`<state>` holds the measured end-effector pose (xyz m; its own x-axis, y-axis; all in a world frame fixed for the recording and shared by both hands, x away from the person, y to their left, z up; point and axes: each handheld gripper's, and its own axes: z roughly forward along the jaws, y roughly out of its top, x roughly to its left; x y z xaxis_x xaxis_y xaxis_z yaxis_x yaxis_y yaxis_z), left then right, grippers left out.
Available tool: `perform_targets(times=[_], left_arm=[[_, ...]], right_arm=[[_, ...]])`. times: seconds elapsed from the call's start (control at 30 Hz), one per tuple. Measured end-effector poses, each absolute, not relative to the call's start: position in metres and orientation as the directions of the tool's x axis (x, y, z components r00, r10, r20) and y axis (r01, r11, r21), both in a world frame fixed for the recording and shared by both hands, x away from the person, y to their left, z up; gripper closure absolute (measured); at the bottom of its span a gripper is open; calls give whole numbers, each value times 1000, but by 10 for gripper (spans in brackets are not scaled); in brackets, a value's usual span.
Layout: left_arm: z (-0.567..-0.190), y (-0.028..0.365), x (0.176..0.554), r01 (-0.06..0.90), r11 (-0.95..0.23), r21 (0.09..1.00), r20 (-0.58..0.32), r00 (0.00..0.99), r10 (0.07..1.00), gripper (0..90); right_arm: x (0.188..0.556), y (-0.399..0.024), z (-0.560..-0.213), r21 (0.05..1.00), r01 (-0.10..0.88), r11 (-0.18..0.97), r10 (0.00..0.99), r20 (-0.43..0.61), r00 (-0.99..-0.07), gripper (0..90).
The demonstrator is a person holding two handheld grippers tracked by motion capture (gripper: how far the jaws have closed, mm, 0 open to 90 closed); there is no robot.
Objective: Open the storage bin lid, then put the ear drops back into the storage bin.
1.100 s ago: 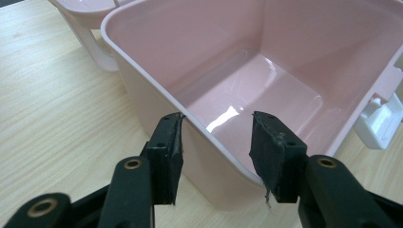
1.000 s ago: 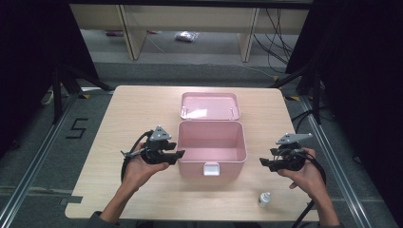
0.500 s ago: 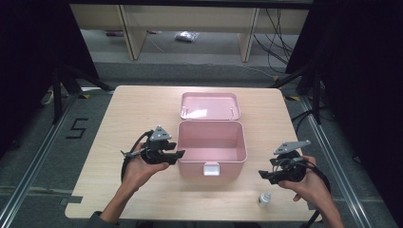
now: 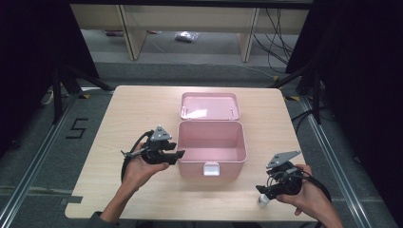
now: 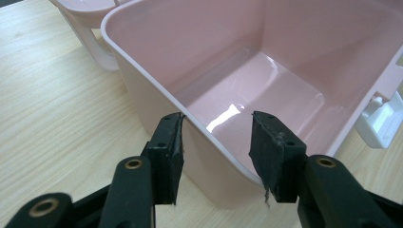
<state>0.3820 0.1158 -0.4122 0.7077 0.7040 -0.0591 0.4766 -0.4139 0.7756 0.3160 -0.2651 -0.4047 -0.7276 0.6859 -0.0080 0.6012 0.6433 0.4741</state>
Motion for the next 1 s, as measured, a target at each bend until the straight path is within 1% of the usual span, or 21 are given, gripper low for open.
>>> perform_targets(times=[0.23,0.37,0.47,0.53,0.6,0.67,0.73,0.8,0.83,0.87,0.9,1.0], left_arm=[[-412,116,381,477,-413,776,-63,710,702,546],[-412,117,383,460,-425,780,-37,711,702,547],[-412,117,382,463,-423,779,-42,711,702,547],[-412,117,382,464,-422,779,-43,710,702,547],[-412,117,382,463,-423,779,-40,710,703,548],[-412,116,381,477,-410,777,-64,708,703,548],[-412,117,382,464,-421,780,-42,709,704,548],[-412,116,380,478,-409,777,-64,707,704,548],[-412,116,381,477,-410,777,-63,708,704,549],[-412,116,381,477,-408,778,-65,707,704,548],[-412,117,382,470,-418,777,-49,709,704,548],[-412,116,381,477,-410,778,-63,708,704,549]], right_arm=[[309,-257,-411,413,567,713,632,-28,-774,321],[307,-256,-415,362,576,733,628,-34,-778,314],[307,-256,-420,341,579,740,624,-29,-781,314],[307,-256,-424,334,572,749,615,-30,-788,314],[306,-256,-425,319,599,734,639,-25,-769,316],[306,-258,-427,316,590,743,630,-32,-776,318],[306,-260,-428,313,586,748,626,-40,-778,318],[305,-260,-429,301,598,743,635,-35,-772,319],[305,-261,-430,307,591,746,630,-38,-776,322],[304,-261,-430,298,607,737,643,-30,-765,324],[305,-262,-431,307,595,743,634,-37,-773,325],[304,-262,-432,296,609,736,645,-33,-764,332]])
